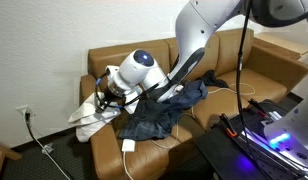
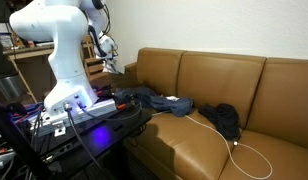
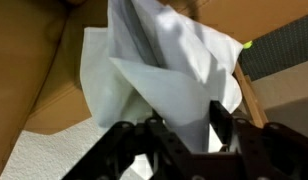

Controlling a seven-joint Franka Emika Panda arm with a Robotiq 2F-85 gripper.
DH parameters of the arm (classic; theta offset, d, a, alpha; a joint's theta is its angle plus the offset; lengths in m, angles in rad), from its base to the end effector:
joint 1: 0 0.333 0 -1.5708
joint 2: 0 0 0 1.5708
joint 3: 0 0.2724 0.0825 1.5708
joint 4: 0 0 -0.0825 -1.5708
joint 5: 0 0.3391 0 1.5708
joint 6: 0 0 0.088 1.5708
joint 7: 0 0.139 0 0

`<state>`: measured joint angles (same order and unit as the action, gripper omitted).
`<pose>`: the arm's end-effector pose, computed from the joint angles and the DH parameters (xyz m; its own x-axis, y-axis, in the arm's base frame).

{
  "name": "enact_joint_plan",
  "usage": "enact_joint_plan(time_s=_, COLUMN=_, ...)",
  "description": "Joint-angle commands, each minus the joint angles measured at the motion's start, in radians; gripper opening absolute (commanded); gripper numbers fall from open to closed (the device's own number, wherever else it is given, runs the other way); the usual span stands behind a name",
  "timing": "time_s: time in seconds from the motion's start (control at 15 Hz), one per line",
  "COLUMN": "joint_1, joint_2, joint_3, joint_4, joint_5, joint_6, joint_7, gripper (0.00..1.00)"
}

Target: Take the cloth and put it on the shoulder of the couch

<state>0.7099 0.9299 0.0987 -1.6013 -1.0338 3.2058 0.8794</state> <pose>0.3956 0.5216 0.1272 0.4908 0.6206 0.6115 0.7980 -0.6019 -0.0296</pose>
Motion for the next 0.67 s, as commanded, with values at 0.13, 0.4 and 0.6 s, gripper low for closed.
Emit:
enact_joint_plan(time_s=0.13, joint_1=-0.007, joint_2=-0.073, joint_3=-0.040, joint_4=-0.114, joint_5=0.003, joint_6=-0.045, joint_7=0.067, gripper=0.97)
enact_joint_plan(time_s=0.4, joint_1=-0.018, joint_2=-0.223, joint_3=-0.104, joint_4=-0.259, joint_5=-0.023, joint_6=-0.103, joint_7=0.095, gripper=1.00)
enact_joint_plan(time_s=0.6, joint_1=-0.129, joint_2=-0.336, joint_3=-0.004, joint_4=-0.411, joint_5=0.011, joint_6=-0.214, joint_7=0.004, gripper=1.00)
